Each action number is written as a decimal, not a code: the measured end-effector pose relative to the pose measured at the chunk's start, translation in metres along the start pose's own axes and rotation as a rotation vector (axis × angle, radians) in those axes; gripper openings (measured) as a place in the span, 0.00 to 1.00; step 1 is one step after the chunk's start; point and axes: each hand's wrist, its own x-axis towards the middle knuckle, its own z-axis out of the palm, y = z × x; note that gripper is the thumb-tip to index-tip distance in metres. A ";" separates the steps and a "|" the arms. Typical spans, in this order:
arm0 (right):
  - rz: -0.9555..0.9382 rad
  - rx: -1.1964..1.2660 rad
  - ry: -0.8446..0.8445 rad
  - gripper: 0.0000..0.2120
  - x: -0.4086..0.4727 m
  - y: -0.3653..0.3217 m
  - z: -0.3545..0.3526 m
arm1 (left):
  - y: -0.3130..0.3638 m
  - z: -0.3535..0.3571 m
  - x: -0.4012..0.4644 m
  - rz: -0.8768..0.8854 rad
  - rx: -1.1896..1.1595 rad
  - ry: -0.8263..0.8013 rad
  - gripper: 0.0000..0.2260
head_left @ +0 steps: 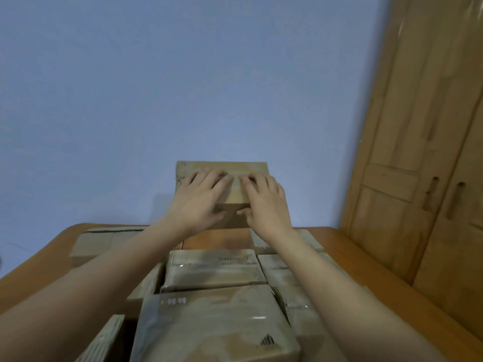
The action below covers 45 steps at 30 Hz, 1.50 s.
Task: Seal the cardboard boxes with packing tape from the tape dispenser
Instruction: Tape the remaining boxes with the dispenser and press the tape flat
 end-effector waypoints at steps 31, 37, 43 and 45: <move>0.155 0.603 -0.126 0.29 -0.280 -0.155 -0.225 | 0.133 -0.215 -0.317 -0.139 -0.306 -0.013 0.27; 0.246 0.673 -0.256 0.29 -0.302 -0.156 -0.184 | 0.136 -0.187 -0.338 -0.251 -0.422 -0.186 0.27; 0.237 0.646 -0.220 0.27 -0.303 -0.154 -0.172 | 0.123 -0.176 -0.326 -0.220 -0.460 -0.232 0.26; 0.235 0.641 -0.212 0.27 -0.303 -0.154 -0.169 | 0.120 -0.175 -0.326 -0.201 -0.446 -0.267 0.26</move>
